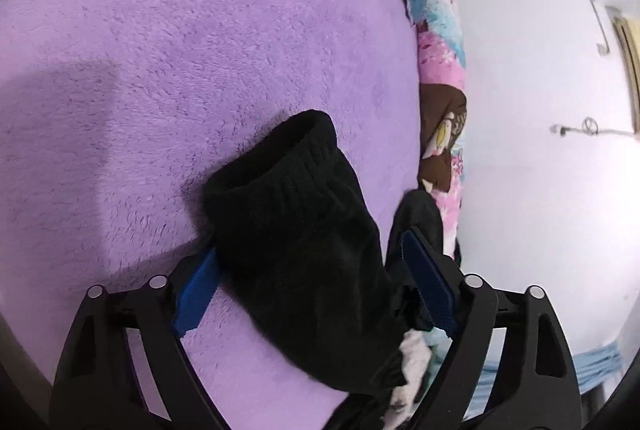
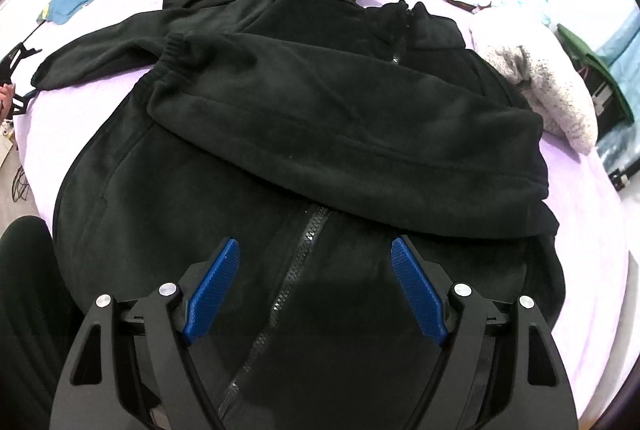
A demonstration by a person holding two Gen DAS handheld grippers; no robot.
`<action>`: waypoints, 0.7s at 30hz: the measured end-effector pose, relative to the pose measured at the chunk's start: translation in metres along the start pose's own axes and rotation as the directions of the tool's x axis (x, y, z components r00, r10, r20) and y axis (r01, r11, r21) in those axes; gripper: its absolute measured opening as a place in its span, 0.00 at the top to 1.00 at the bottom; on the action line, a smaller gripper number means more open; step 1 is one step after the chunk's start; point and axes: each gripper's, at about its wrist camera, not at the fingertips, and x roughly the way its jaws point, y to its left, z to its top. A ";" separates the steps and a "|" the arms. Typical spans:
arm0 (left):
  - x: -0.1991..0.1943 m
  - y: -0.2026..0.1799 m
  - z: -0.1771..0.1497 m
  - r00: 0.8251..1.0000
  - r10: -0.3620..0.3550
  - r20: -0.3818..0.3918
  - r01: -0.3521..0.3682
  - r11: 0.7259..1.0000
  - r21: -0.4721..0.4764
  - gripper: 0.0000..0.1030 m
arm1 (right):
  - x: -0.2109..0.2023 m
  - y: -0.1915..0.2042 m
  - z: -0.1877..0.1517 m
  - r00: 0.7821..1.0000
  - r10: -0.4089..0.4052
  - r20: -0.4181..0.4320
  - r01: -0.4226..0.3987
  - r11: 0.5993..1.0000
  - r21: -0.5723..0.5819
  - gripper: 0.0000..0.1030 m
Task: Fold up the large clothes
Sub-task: 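Grasp the other sleeve cuff with the left gripper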
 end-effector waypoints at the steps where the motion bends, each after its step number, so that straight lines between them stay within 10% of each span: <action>1: 0.001 0.003 0.001 1.000 -0.012 0.002 0.012 1.000 -0.015 0.41 | -0.001 -0.004 0.000 0.999 0.035 0.006 -0.036 0.999 0.031 0.25; 4: 0.003 0.004 0.003 1.000 0.015 0.000 -0.015 1.000 -0.018 0.75 | -0.006 -0.009 0.000 0.998 0.054 0.023 -0.056 0.996 0.063 0.25; 11: -0.002 -0.032 -0.011 0.993 0.105 0.051 -0.112 0.982 0.149 0.93 | -0.017 -0.016 0.001 0.997 0.058 0.057 -0.062 0.996 0.068 0.25; 21: -0.024 -0.164 -0.096 0.980 0.093 0.176 -0.180 0.791 0.585 0.94 | -0.053 -0.027 0.028 0.982 0.147 0.117 -0.164 0.975 0.153 0.25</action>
